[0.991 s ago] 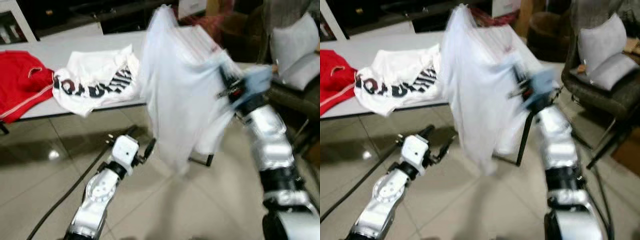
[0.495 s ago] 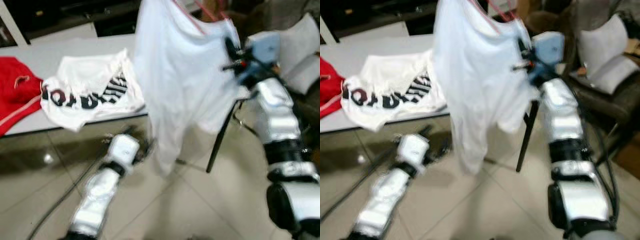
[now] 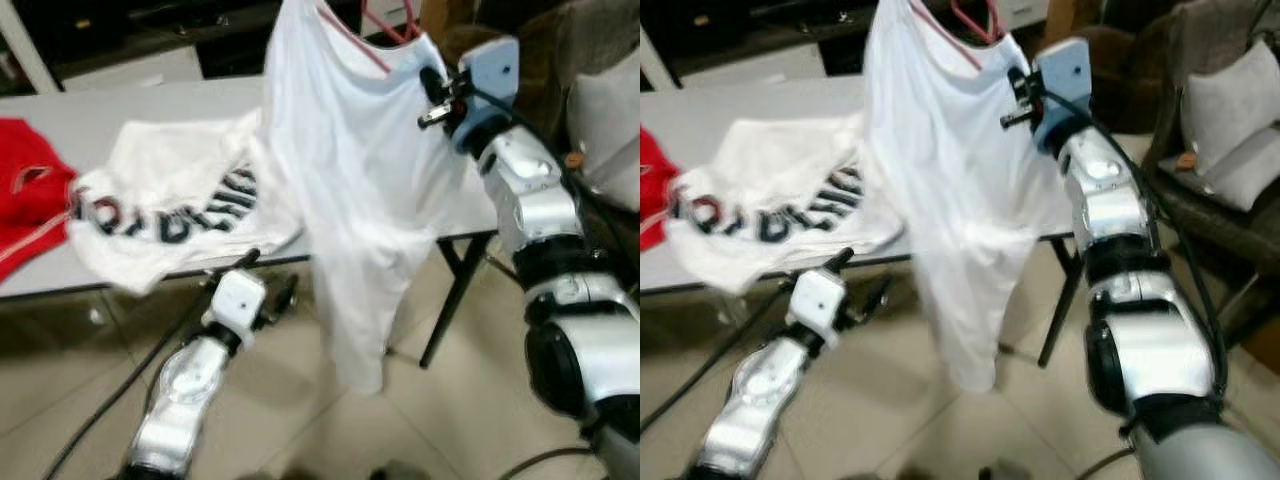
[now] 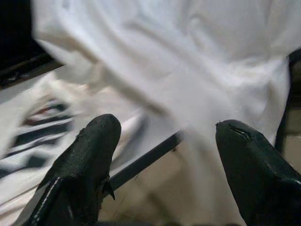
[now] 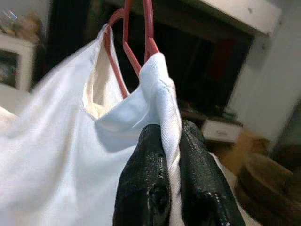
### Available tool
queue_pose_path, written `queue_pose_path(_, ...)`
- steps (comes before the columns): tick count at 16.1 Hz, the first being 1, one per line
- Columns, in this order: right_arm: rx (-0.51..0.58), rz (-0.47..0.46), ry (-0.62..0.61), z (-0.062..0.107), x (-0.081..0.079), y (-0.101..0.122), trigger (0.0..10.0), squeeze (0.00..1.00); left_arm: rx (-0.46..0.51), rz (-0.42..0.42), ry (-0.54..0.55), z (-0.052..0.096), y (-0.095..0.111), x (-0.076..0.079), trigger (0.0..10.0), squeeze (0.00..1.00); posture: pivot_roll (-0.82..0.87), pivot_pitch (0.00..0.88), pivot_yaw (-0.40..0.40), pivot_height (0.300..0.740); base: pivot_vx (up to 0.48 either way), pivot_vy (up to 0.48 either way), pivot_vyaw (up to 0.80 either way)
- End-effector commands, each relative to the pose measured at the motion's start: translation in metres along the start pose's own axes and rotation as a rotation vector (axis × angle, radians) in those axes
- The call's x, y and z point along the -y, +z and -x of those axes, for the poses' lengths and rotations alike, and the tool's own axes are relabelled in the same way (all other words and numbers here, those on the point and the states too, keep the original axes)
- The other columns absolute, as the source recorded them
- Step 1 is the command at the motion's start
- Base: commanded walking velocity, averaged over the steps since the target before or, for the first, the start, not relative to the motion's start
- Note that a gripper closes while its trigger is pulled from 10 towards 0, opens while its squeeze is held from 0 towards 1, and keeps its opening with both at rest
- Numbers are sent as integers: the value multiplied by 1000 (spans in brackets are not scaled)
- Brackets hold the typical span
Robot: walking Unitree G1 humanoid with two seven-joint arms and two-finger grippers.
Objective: Hang hanger
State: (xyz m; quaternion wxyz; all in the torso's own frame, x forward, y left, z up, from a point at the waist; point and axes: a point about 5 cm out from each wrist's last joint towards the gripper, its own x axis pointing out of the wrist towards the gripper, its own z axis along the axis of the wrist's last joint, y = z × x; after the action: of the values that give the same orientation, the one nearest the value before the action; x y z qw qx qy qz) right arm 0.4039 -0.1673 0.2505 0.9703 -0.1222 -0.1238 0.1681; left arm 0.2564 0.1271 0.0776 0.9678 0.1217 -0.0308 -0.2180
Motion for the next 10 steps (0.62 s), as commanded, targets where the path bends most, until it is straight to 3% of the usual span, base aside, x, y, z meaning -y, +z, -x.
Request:
queue_pose_path(1, 69, 18, -4, -10, 4, 26, 10000, 0, 4, -26, 2, 0, 2, -5, 10000, 0, 15, 0, 27, 736, 394, 0, 0)
queue_pose_path(5, 22, 41, 25, -19, 2, 29, 10000, 0, 4, -23, 7, 0, 2, -4, 10000, 0, 23, 0, 20, 736, 392, 0, 0)
queue_pose_path(10, -63, 41, 7, -23, -4, 16, 10000, 0, 0, -24, 13, 1, 1, -3, 10000, 0, 34, 0, 18, 736, 389, 0, 0)
